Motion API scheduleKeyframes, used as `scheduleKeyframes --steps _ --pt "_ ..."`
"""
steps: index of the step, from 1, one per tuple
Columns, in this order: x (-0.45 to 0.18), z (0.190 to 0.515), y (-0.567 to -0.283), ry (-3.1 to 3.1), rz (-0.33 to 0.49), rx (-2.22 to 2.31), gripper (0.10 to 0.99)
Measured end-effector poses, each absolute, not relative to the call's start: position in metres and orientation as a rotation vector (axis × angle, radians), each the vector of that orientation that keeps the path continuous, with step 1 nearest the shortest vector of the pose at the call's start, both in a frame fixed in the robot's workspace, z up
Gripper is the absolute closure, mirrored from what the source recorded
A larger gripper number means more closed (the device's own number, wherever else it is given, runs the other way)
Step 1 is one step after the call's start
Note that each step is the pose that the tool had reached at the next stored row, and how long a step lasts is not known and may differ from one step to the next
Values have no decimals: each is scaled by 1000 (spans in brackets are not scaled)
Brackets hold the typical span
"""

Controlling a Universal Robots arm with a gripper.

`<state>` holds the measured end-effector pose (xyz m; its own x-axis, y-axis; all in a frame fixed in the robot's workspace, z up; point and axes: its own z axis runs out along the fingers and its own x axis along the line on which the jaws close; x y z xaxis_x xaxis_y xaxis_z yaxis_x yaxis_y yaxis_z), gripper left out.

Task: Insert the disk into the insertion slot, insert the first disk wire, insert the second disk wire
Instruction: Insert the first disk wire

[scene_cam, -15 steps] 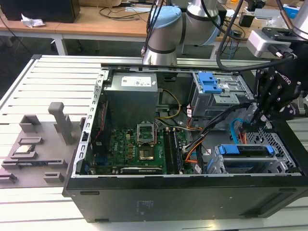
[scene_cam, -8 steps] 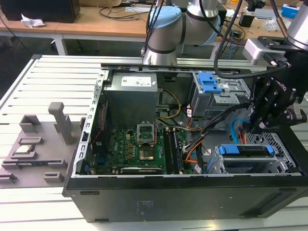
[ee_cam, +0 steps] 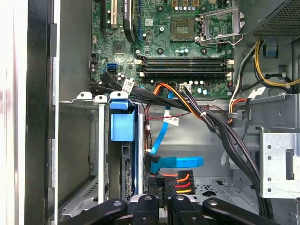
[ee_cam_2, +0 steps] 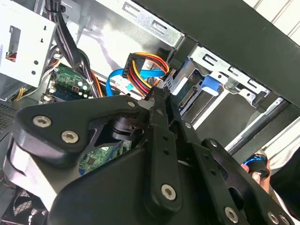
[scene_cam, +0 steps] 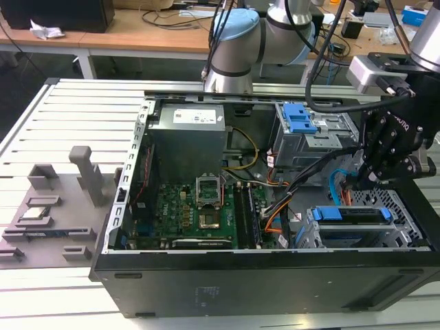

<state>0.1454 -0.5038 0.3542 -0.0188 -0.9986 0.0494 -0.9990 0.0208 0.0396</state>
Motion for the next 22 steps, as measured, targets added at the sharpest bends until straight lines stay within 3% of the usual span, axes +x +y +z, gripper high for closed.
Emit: scheduleKeyframes --steps 10,22 --pt "145 353 -530 -2198 10 2155 918" --pt "151 341 -531 -2198 10 2155 918"
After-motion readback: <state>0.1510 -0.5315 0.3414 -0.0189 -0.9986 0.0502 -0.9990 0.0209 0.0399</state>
